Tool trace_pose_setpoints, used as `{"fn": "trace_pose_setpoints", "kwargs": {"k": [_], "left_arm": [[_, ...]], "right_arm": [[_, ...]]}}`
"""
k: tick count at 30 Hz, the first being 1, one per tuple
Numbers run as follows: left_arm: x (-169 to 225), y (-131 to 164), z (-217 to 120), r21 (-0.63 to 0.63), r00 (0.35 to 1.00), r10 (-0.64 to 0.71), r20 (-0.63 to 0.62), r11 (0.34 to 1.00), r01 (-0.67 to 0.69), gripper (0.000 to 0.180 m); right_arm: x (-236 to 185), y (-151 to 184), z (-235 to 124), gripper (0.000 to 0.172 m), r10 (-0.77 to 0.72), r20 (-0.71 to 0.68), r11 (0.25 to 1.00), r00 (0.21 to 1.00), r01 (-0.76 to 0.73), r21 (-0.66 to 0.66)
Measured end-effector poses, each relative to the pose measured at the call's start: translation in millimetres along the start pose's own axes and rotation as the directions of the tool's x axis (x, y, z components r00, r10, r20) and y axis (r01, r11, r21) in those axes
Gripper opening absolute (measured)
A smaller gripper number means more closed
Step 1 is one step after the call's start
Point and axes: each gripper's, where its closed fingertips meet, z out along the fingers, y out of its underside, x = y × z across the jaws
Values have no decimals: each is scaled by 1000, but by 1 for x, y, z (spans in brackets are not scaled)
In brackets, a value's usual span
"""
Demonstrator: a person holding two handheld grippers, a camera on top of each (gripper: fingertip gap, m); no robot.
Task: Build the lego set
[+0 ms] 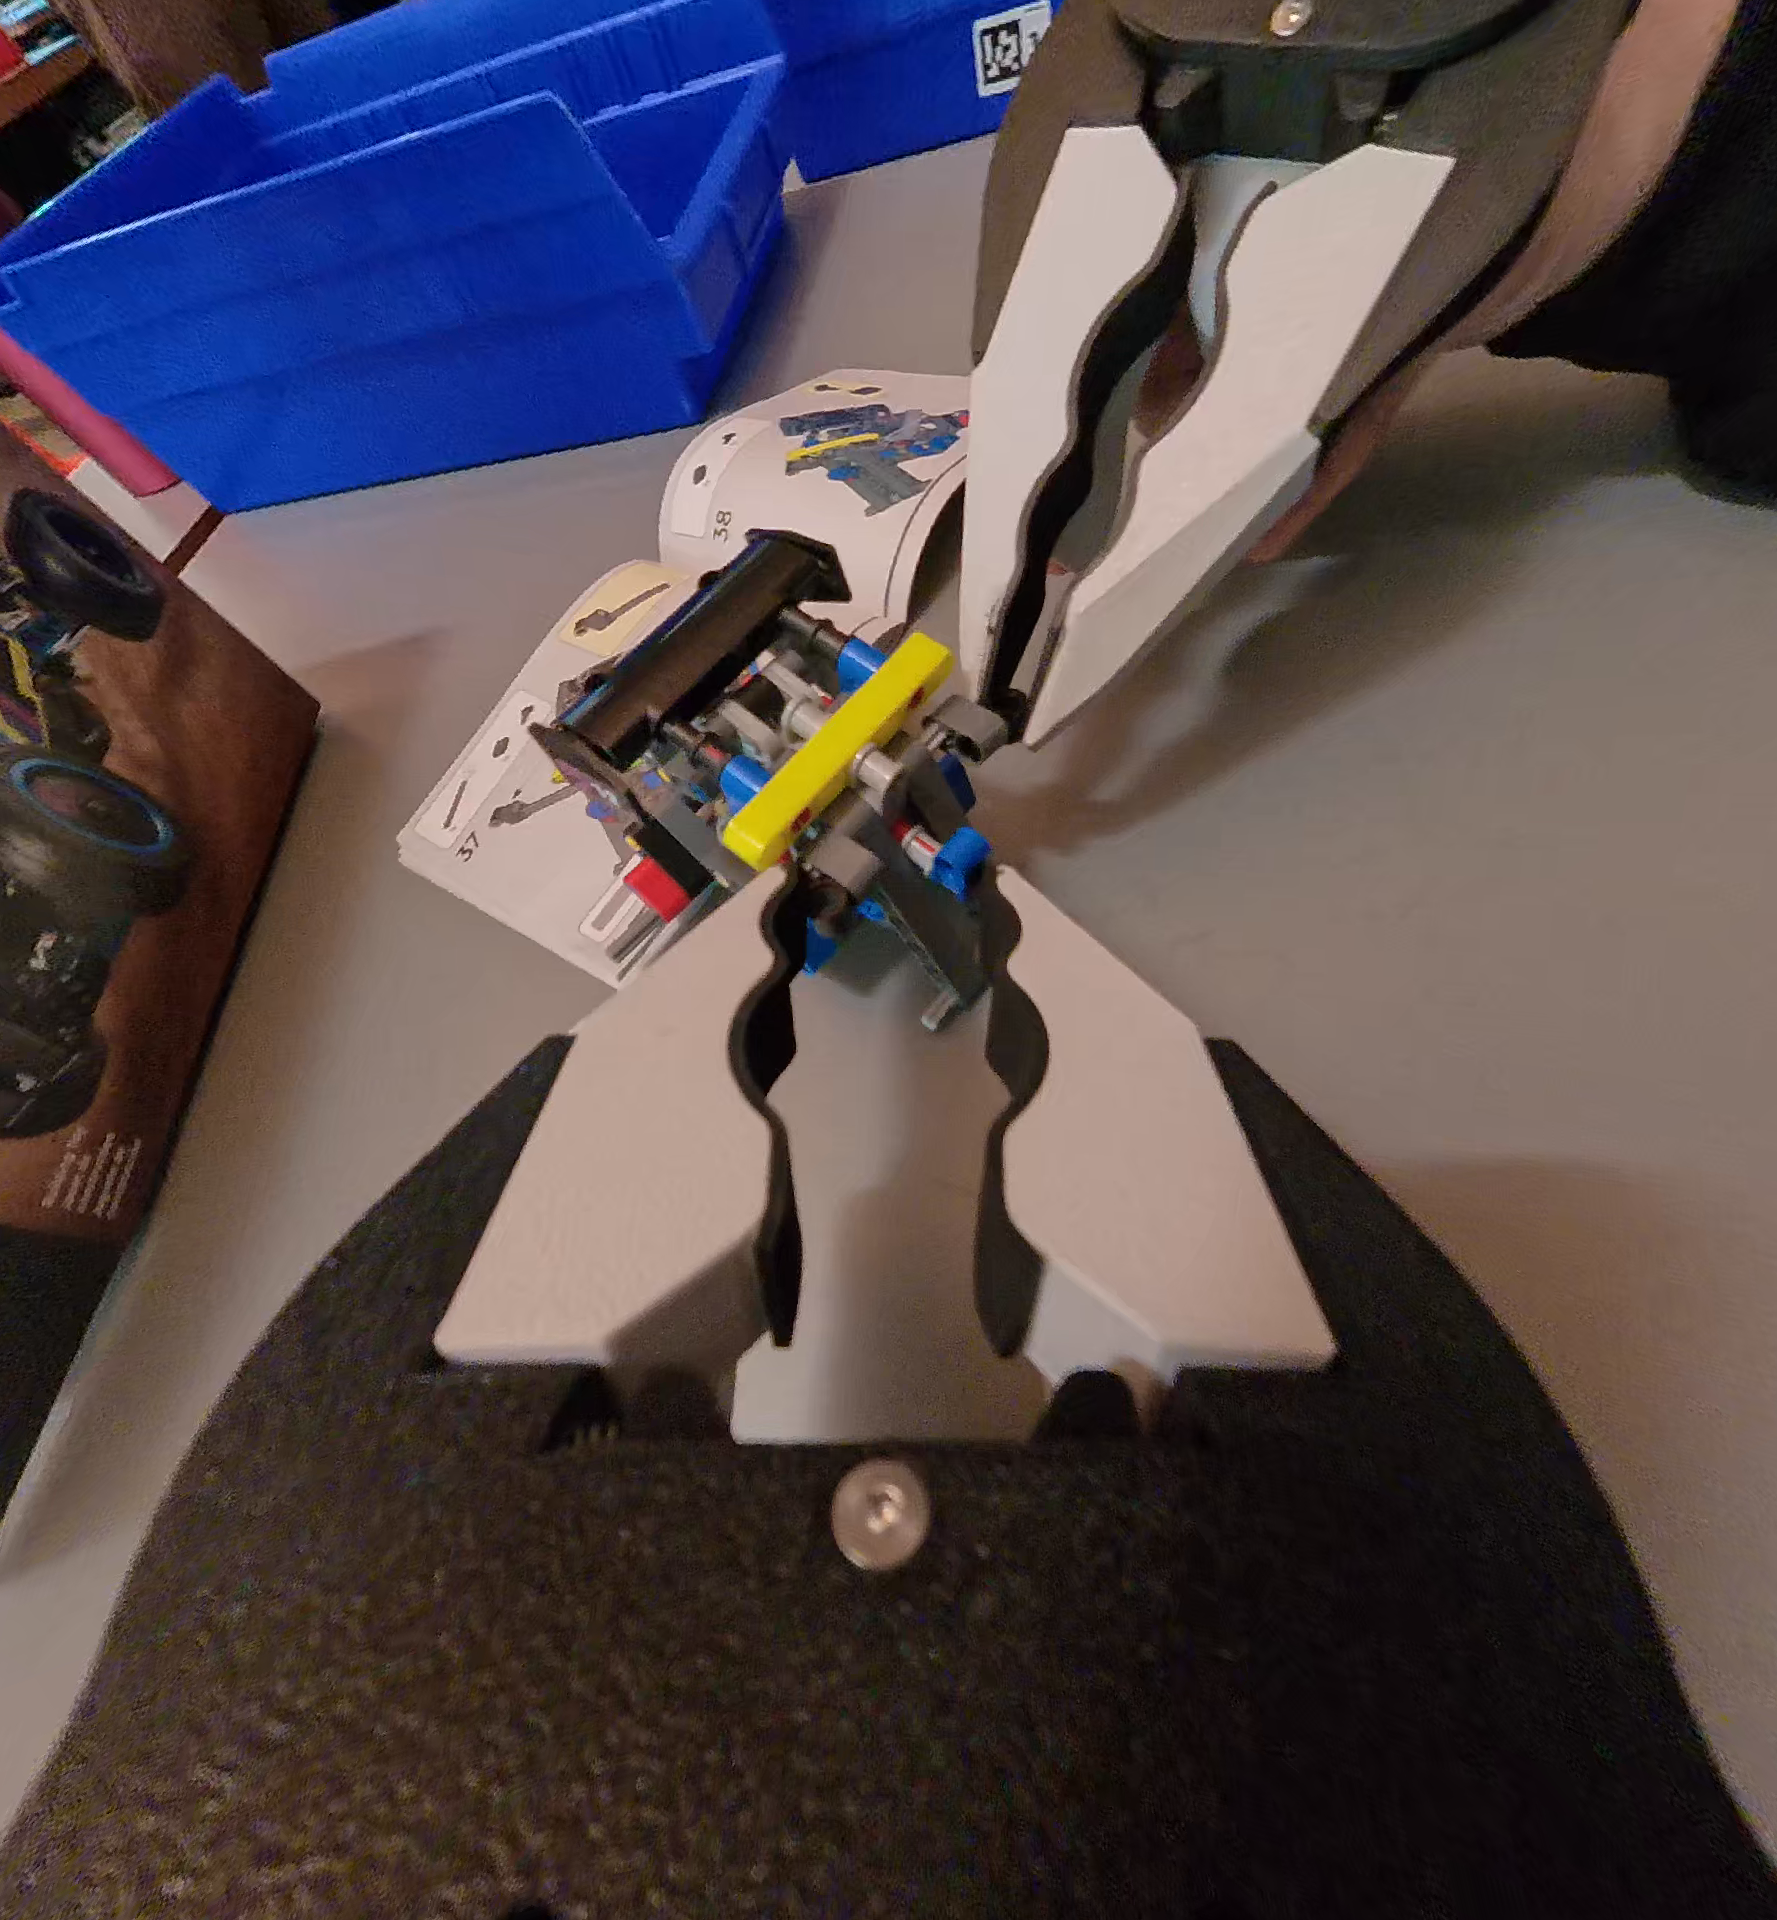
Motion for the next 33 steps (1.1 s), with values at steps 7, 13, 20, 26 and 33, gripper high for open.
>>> {"fn": "trace_pose_setpoints", "kwargs": {"k": [7,13,20,26,33], "left_arm": [[-2,0,-1,-22,999,47,-3,999,-47,4],[5,3,1,-21,997,12,-78,1000,-14,4],[-8,1,-14,-2,997,-25,-78,1000,25,25],[-10,1,-6,2,982,43,-181,999,-43,32],[-11,-3,2,38,959,168,-230,986,-163,26]], "right_arm": [[8,-3,-5,4,-23,-5,1000,1000,23,9],[9,1,-5,4,-56,-10,998,998,56,-2],[11,0,-4,4,-65,38,998,997,65,-3],[8,1,1,4,-65,59,998,996,64,11],[8,3,2,4,-54,53,998,997,53,14]]}}
